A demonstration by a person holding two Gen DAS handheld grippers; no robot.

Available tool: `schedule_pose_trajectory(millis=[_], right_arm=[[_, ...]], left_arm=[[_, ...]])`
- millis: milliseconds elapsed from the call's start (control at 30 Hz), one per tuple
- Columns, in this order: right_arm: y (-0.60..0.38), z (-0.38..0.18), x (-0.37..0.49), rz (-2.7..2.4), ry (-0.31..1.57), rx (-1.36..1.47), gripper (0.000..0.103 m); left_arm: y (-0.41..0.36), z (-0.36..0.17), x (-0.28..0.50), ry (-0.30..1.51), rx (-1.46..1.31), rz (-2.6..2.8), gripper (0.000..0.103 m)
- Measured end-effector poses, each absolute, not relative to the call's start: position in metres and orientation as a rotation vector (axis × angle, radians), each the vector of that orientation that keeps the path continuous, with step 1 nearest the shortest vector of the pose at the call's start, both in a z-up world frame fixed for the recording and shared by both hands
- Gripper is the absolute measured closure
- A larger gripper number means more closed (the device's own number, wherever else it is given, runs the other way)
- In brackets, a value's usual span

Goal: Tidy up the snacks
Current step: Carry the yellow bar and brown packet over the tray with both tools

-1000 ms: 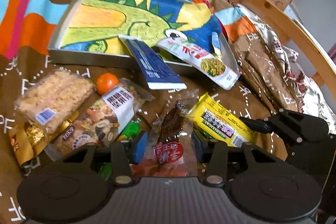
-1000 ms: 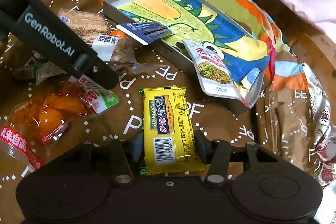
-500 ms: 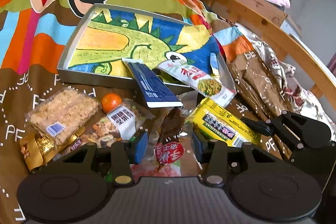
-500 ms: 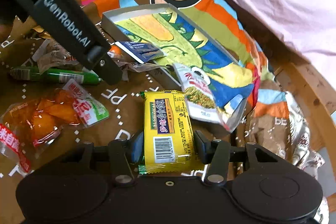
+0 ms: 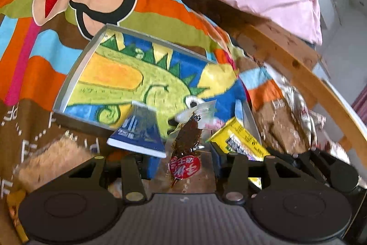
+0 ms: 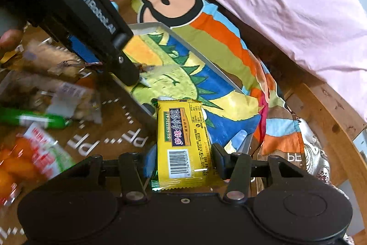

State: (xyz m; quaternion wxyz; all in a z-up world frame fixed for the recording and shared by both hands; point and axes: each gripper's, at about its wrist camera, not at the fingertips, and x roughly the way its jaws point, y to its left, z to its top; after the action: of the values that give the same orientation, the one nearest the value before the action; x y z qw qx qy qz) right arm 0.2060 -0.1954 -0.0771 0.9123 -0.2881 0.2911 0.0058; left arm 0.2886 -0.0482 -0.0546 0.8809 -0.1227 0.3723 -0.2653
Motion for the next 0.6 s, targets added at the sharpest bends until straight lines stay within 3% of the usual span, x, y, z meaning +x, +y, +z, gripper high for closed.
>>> schedule_pose_trajectory(millis=[600], right_arm=[[-0.209,-0.078,0.286,0.019,0.618,-0.459,0.051]], left_arm=[[-0.039,-0.078,0.366,0.737,-0.311,-0.439,0.054]])
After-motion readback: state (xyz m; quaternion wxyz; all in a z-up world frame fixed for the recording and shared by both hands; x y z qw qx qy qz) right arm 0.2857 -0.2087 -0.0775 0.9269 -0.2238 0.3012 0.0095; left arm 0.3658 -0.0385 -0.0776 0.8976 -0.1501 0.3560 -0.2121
